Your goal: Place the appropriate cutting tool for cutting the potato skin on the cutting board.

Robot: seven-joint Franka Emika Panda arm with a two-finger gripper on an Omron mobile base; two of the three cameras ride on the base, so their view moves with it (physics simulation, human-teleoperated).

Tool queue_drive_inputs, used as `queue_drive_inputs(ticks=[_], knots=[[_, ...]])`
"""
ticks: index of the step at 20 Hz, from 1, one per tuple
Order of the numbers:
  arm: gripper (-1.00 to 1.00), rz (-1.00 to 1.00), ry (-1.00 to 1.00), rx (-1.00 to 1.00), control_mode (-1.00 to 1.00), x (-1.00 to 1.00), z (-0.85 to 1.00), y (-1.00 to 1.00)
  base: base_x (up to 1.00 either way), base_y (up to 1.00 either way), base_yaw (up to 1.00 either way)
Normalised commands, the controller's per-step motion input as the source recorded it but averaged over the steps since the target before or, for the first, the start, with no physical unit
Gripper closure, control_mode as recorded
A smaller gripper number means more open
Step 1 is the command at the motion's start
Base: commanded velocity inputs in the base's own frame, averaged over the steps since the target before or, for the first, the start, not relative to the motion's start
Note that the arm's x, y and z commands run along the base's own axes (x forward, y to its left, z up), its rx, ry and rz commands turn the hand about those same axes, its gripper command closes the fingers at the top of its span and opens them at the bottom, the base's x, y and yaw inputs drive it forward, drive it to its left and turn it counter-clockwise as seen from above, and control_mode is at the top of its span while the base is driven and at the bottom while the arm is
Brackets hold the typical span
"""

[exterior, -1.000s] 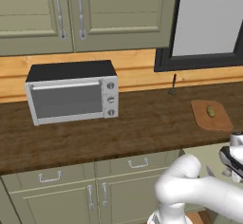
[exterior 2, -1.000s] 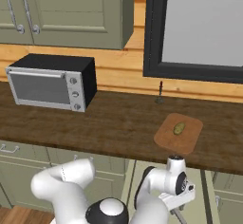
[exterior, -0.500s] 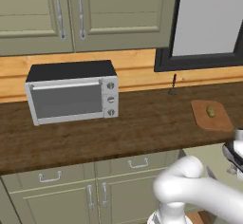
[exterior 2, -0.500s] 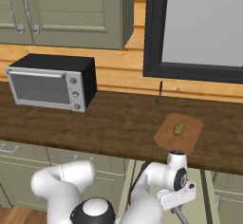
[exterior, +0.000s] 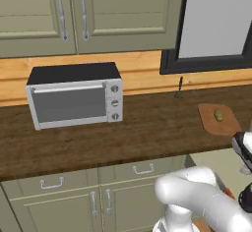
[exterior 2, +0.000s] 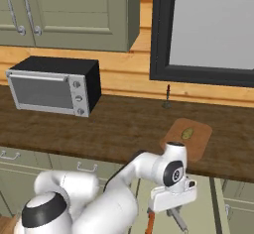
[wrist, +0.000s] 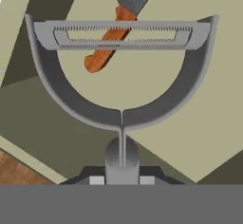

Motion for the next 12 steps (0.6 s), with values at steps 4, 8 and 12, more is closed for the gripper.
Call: queue_drive_inputs(ticks=[4, 8, 12], knots=[[1.00, 0.00, -0.16, 0.00, -1.00, -0.04, 1.00, 0.02, 0.00, 0.00, 0.00], [1.00, 0.00, -0.20, 0.06, -1.00, 0.00, 0.95, -0.15, 0.00, 0.00, 0.00], [1.00, 0.03, -0.20, 0.06, -1.00, 0.23, 0.60, -0.41, 0.00, 0.00, 0.00]])
